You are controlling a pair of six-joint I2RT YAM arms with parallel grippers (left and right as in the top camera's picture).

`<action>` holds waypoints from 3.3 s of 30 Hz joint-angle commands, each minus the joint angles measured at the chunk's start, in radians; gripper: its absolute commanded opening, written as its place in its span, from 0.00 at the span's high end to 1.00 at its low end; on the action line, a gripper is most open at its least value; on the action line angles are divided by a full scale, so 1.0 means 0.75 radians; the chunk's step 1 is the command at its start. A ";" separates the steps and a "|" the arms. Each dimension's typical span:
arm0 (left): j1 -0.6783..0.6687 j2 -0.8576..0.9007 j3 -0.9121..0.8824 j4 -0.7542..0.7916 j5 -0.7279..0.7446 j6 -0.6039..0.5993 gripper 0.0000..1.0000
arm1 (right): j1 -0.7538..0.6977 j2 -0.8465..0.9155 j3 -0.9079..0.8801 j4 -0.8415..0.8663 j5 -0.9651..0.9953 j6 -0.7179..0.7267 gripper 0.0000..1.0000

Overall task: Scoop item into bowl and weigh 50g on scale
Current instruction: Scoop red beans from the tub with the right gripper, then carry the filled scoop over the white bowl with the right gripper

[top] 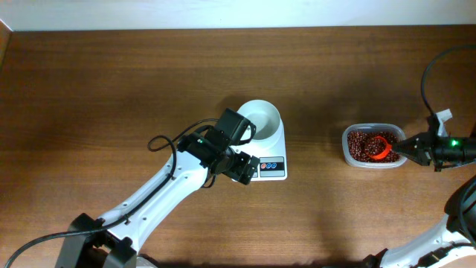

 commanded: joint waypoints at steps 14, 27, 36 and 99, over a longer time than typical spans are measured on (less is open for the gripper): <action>-0.003 -0.019 -0.010 0.003 -0.013 -0.017 0.01 | -0.011 0.017 0.082 -0.082 -0.102 -0.106 0.96; -0.002 -0.019 -0.010 0.003 -0.013 -0.017 0.01 | -0.091 0.017 0.094 -0.129 -0.196 -0.198 0.96; -0.002 -0.019 -0.010 0.003 -0.013 -0.017 0.01 | -0.107 0.017 0.094 -0.173 -0.360 -0.270 0.96; -0.002 -0.019 -0.010 0.003 -0.013 -0.017 0.01 | 0.893 0.017 0.094 0.468 -0.693 0.413 0.96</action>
